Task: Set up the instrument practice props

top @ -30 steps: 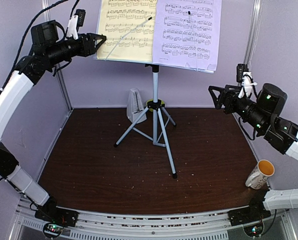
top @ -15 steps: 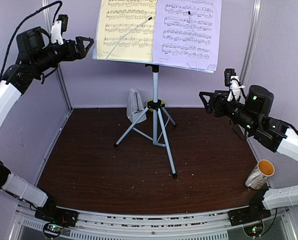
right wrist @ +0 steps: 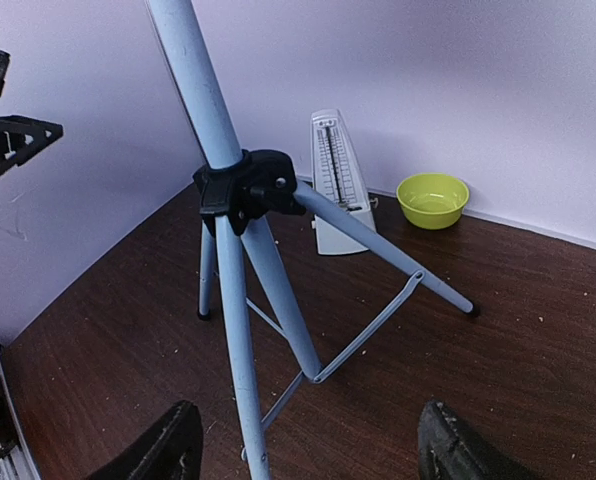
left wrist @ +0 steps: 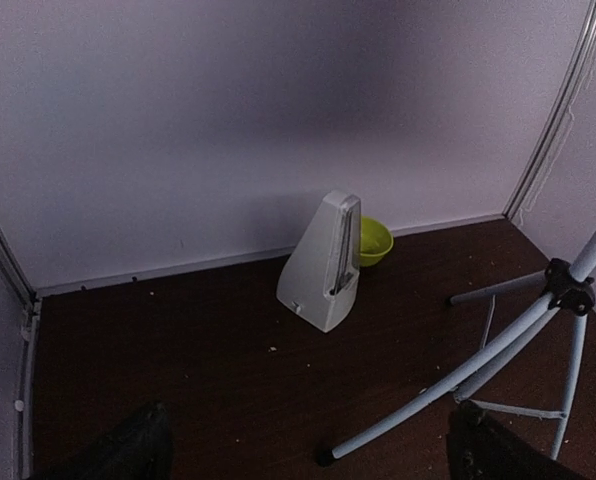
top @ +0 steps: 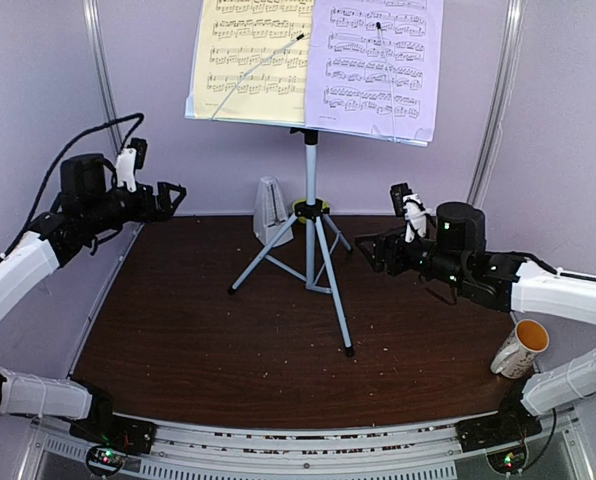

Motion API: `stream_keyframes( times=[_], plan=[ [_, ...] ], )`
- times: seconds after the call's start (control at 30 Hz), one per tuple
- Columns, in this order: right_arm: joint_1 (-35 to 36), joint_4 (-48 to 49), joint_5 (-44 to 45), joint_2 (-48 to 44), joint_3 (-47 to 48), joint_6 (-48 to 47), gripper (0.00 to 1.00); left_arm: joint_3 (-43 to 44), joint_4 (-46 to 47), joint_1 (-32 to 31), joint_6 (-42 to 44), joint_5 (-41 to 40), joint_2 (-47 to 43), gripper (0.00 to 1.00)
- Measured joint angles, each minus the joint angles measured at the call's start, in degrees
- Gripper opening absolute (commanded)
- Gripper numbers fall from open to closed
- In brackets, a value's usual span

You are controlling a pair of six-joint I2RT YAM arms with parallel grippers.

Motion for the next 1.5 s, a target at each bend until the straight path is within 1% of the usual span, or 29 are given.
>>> stream_keyframes(
  times=[0.1,0.17,0.23,0.37,0.5,0.63,0.8,0.97,1.2,1.23,1.37,1.5],
  plan=[
    [0.24,0.83,-0.33,0.55,-1.01,0.48,0.75,-4.00,2.45,0.00,-0.57,1.53,4.15,0.98],
    [0.24,1.46,-0.33,0.52,-1.55,0.81,0.76,-4.09,4.17,0.00,-0.74,2.82,8.57,0.98],
    [0.24,1.81,-0.28,0.42,-1.97,1.11,0.78,-1.95,5.38,0.00,-1.11,4.13,14.71,0.98],
    [0.24,1.95,0.55,-1.66,-3.93,1.46,0.80,6.91,7.23,-0.02,-3.87,4.50,27.98,0.98],
    [0.24,1.95,1.66,-4.31,-5.86,1.75,0.81,14.99,9.42,-0.42,-7.06,3.87,35.89,0.98],
    [0.24,1.81,2.84,-5.92,-7.43,1.99,0.82,26.34,9.64,-1.62,-10.14,1.40,43.54,0.98],
    [0.24,1.53,3.58,-6.01,-8.07,2.75,0.82,36.61,9.05,-3.89,-12.87,-1.53,50.80,0.98],
    [0.22,1.81,3.34,-5.75,-8.07,3.48,0.82,45.90,6.47,-7.06,-13.68,-6.34,57.86,0.98],
    [0.24,1.99,2.60,-4.24,-8.07,4.59,0.82,57.92,1.90,-10.97,-13.07,-13.57,66.01,0.98],
    [0.24,2.01,2.43,-4.22,-8.07,4.76,0.82,61.16,1.01,-11.34,-12.92,-15.17,68.39,0.98],
    [0.22,2.03,2.40,-4.09,-8.07,4.85,0.82,68.30,-2.56,-11.32,-11.54,-17.53,73.31,0.98],
    [0.22,2.10,2.32,-3.30,-8.04,4.83,0.82,72.91,-5.09,-11.50,-9.03,-19.82,76.91,0.98]
  ],
)
